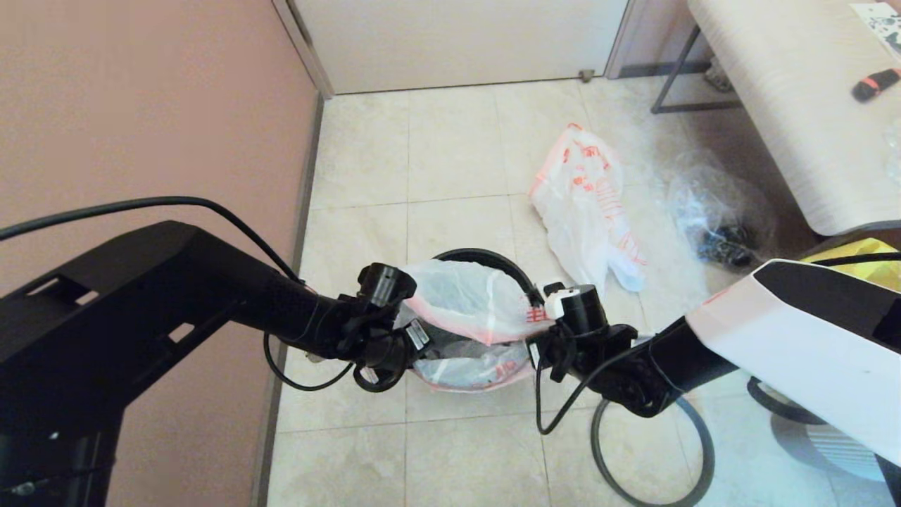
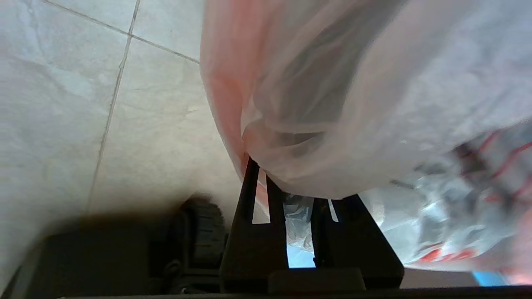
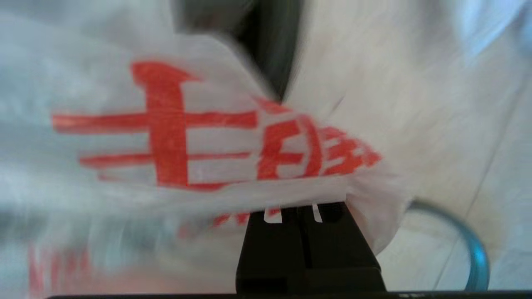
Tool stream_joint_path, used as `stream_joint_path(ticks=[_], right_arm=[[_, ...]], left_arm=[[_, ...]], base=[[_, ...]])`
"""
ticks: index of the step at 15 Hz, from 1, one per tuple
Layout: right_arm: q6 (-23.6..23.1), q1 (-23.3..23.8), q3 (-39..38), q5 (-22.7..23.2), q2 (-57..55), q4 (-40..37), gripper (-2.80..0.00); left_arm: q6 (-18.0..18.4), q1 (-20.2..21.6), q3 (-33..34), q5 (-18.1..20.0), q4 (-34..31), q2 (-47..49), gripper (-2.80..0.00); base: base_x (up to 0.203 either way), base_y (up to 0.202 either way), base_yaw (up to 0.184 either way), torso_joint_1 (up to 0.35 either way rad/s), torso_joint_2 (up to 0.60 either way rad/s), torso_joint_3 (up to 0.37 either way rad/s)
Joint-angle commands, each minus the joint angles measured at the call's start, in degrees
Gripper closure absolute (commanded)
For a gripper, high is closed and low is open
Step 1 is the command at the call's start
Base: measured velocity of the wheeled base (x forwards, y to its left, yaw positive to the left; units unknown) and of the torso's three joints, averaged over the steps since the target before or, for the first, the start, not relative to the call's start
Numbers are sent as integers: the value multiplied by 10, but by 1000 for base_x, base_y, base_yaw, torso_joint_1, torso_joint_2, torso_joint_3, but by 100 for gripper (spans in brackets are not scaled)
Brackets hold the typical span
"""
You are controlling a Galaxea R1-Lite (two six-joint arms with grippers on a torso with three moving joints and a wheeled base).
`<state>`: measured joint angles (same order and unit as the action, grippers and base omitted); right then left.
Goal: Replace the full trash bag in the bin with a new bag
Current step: Put the new garbage bag on the trash can
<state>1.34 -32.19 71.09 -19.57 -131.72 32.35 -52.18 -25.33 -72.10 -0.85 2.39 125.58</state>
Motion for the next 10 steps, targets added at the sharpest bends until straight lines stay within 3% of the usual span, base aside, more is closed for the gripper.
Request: stream_joint_path(ticks=[1,10], right_arm=[[1,5,31,-9,-4,2,0],[2,40,130,-52,-55,-42,0]], left_arm=[[-1,-6,7,0,1,-1,0],[8,-29,23,-2,2,-1,0]], base=[[0,0,0,0,0,0],[0,0,0,0,0,0]])
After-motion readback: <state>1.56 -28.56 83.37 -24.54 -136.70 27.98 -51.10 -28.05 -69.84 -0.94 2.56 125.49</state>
